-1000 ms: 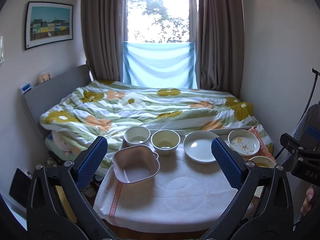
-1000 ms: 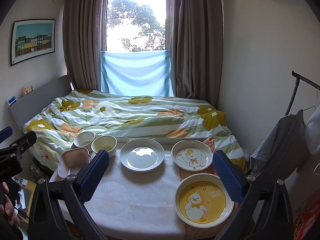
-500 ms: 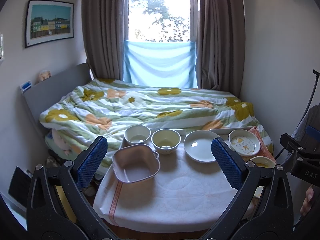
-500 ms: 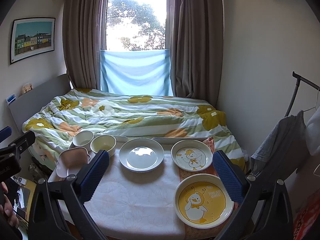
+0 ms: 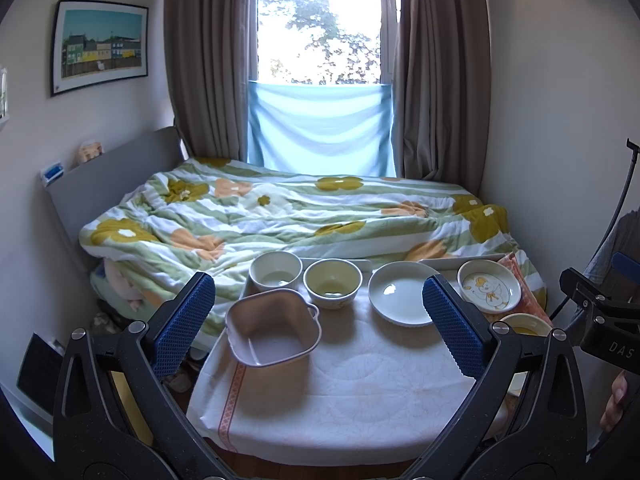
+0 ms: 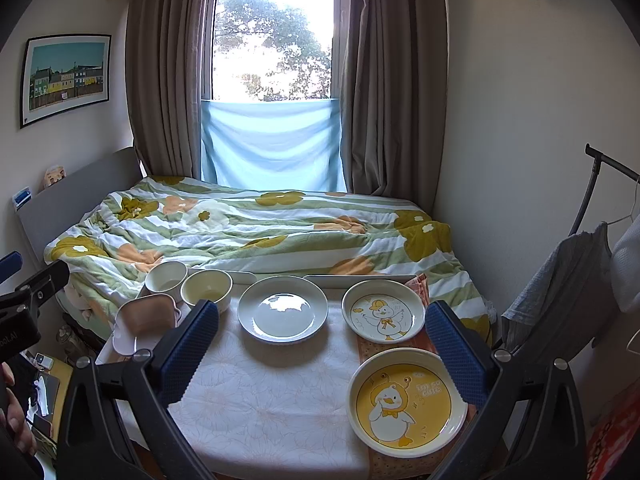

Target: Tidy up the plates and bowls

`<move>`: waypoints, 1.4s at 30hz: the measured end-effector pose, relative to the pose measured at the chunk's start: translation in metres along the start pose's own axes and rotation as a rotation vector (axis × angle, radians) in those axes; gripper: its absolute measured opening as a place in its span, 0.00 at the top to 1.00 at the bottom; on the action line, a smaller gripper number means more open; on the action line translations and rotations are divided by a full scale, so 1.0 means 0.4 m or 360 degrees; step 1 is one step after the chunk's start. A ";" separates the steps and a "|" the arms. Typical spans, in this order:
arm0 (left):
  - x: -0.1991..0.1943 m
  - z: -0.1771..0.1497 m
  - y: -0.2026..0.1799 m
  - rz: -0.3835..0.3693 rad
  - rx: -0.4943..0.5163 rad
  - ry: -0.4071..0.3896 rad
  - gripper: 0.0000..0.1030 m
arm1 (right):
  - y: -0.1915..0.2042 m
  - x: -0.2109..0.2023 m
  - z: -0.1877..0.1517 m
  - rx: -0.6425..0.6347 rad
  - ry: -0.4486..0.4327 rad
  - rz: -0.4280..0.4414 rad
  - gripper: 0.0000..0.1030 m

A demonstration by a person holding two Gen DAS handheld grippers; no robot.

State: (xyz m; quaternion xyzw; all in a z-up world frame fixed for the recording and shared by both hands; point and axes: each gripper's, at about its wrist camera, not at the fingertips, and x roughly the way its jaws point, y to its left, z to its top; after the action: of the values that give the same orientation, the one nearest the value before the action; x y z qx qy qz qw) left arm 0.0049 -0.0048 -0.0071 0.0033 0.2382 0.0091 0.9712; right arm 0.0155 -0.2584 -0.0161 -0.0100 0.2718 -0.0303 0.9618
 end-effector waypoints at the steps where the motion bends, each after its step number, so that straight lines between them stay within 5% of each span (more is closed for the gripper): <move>1: 0.000 -0.002 0.001 0.0000 0.0000 0.0001 0.00 | 0.000 0.000 0.001 0.0001 0.0001 0.0001 0.00; 14: 0.032 -0.005 0.015 -0.0057 0.0015 0.0076 0.00 | -0.022 0.005 -0.018 0.0067 0.0041 0.0010 0.00; 20: 0.101 -0.010 -0.047 -0.0182 0.0192 0.0189 0.00 | -0.071 0.038 -0.063 0.0207 0.0164 -0.0063 0.00; 27: 0.263 -0.077 -0.245 -0.0430 0.0379 0.0498 0.00 | -0.228 0.091 -0.188 0.0349 0.0383 -0.0201 0.00; 36: 0.477 -0.287 -0.562 -0.0759 0.0554 0.0971 0.03 | -0.493 0.214 -0.391 0.0767 0.0725 -0.0115 0.01; 42: 0.572 -0.394 -0.677 -0.0831 0.0555 0.1218 0.24 | -0.571 0.297 -0.459 0.0888 0.0820 0.0040 0.33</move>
State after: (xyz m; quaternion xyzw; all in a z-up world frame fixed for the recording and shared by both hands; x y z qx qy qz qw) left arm 0.1391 -0.2707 -0.2556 0.1025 0.5686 -0.2741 0.7688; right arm 0.0085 -0.4943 -0.2265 0.2636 0.4860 -0.0930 0.8280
